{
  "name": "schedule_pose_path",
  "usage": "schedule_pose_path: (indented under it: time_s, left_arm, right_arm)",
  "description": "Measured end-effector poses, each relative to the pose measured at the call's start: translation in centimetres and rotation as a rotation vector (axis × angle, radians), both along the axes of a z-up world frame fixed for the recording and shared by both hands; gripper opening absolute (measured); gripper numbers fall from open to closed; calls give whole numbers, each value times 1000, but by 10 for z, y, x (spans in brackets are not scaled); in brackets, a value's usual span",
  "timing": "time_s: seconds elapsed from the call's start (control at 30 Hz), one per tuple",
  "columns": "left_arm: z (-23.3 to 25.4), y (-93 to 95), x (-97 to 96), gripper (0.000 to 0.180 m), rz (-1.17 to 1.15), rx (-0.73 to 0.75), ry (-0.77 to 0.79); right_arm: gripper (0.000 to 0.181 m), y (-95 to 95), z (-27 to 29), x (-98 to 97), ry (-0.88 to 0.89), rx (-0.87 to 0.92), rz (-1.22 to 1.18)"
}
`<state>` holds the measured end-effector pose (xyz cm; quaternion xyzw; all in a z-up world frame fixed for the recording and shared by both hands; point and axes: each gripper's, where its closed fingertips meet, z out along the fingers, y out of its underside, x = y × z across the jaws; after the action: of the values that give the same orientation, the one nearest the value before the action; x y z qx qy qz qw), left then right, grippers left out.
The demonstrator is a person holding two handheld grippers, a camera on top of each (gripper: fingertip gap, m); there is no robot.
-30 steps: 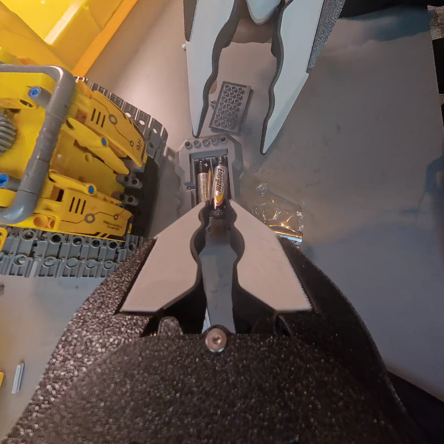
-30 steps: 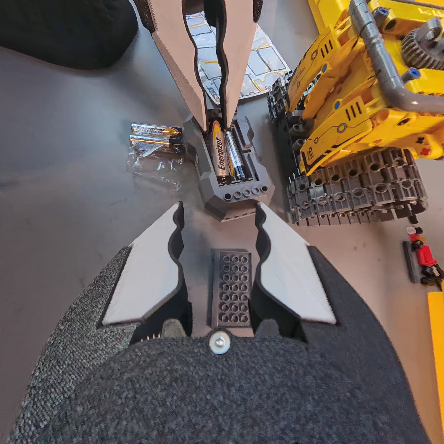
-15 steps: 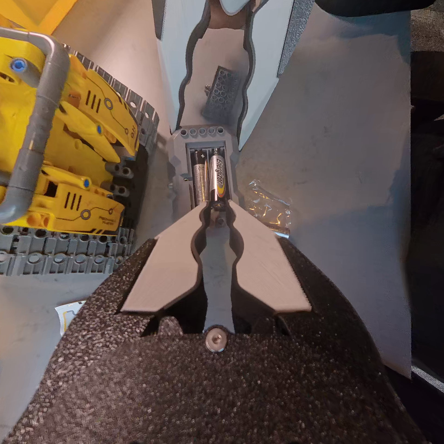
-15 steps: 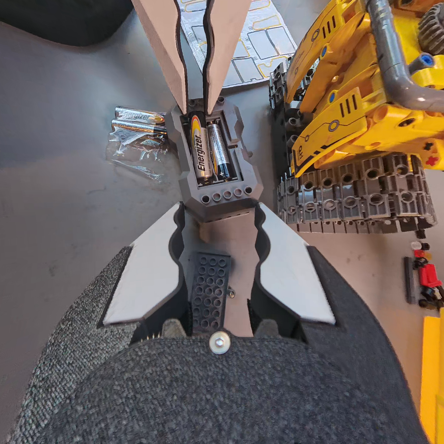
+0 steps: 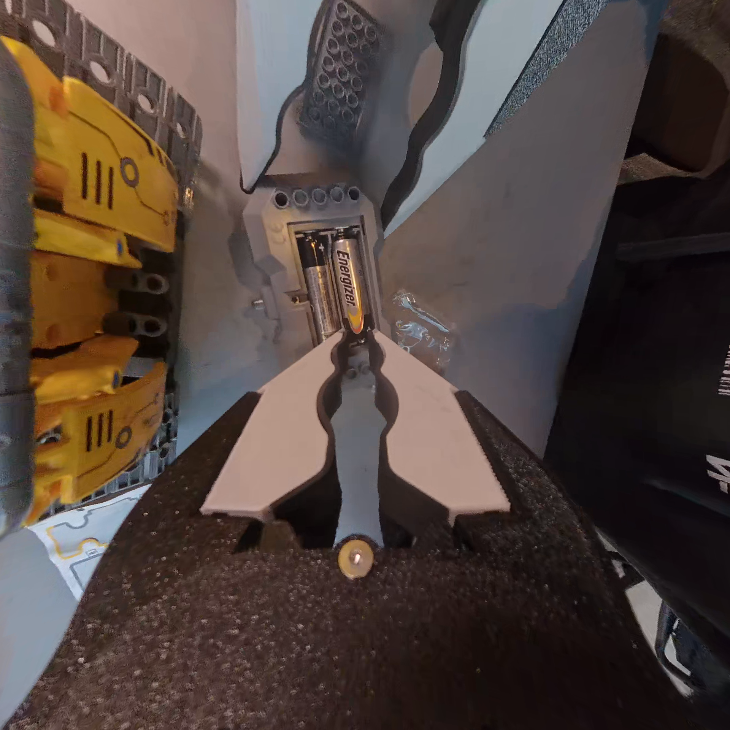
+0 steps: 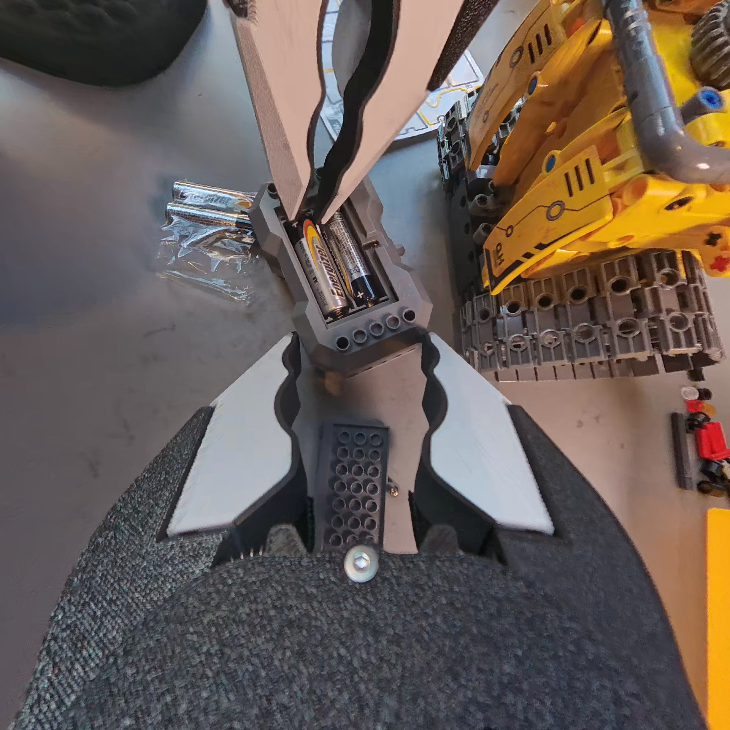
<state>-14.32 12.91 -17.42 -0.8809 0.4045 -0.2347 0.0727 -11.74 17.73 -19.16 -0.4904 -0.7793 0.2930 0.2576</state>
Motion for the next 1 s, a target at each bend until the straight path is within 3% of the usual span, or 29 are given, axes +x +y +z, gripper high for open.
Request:
schedule_pose_path:
  time_s: [0.13,0.53,0.77,0.9,1.0]
  left_arm:
    - [8,3,2,7,10,55,-49]
    - [-6,1,7,0,-198,339,146]
    - [-4,3,4,0,-143,382,121]
    - [15,2,1,24,12,396,-63]
    - [15,1,-17,51,126,425,-91]
  right_arm:
    - [61,-1,0,-1,14,-21,-19]
    - [63,-1,-5,0,-9,10,-40]
    - [63,-1,-5,0,-17,-2,-66]
    - [63,0,-5,0,-20,-28,-83]
    - [62,-1,-3,2,-22,-61,-76]
